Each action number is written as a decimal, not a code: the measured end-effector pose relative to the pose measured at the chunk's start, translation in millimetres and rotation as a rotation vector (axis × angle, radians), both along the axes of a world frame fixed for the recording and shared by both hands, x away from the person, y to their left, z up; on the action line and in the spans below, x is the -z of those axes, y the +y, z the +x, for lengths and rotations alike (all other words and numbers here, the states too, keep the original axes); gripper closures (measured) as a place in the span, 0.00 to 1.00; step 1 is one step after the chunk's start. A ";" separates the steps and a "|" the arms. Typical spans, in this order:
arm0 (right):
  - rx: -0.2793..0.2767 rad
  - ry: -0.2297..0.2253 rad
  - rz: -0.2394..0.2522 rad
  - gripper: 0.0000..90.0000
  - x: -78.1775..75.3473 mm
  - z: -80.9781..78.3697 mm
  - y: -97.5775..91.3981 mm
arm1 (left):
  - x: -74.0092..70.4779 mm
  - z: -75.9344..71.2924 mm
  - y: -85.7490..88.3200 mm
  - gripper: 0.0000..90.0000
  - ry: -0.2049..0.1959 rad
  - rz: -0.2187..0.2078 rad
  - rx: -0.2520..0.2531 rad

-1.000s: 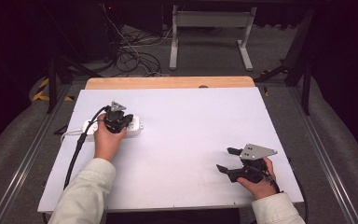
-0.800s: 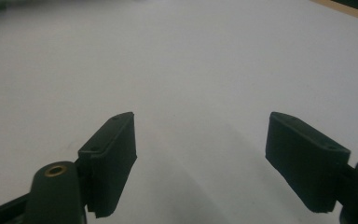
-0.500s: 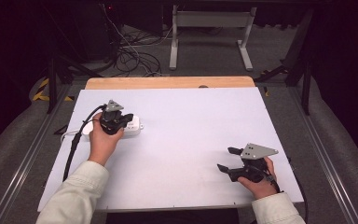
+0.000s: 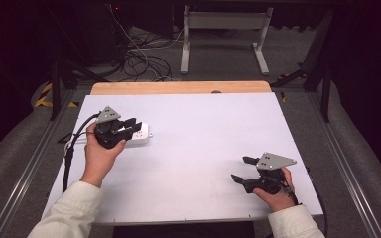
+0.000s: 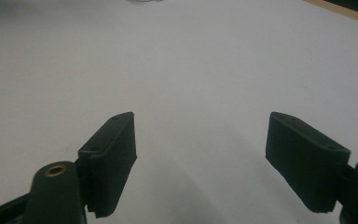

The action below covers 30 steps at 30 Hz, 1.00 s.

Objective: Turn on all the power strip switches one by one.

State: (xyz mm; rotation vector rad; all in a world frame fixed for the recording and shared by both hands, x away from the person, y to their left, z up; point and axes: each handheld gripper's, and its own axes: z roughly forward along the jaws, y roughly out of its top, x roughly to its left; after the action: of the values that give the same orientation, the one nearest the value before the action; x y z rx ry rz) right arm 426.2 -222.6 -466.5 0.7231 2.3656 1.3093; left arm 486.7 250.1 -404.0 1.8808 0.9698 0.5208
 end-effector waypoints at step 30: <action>-0.024 -0.009 0.018 0.27 -1.8 -2.6 0.1 | 59.0 -88.6 26.7 0.26 -0.111 -0.106 0.185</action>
State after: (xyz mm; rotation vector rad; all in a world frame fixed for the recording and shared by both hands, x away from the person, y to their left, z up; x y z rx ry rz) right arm 423.6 -222.5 -464.7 0.6941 2.3656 1.3427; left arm 398.1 276.7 -463.0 1.8051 0.7284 0.4486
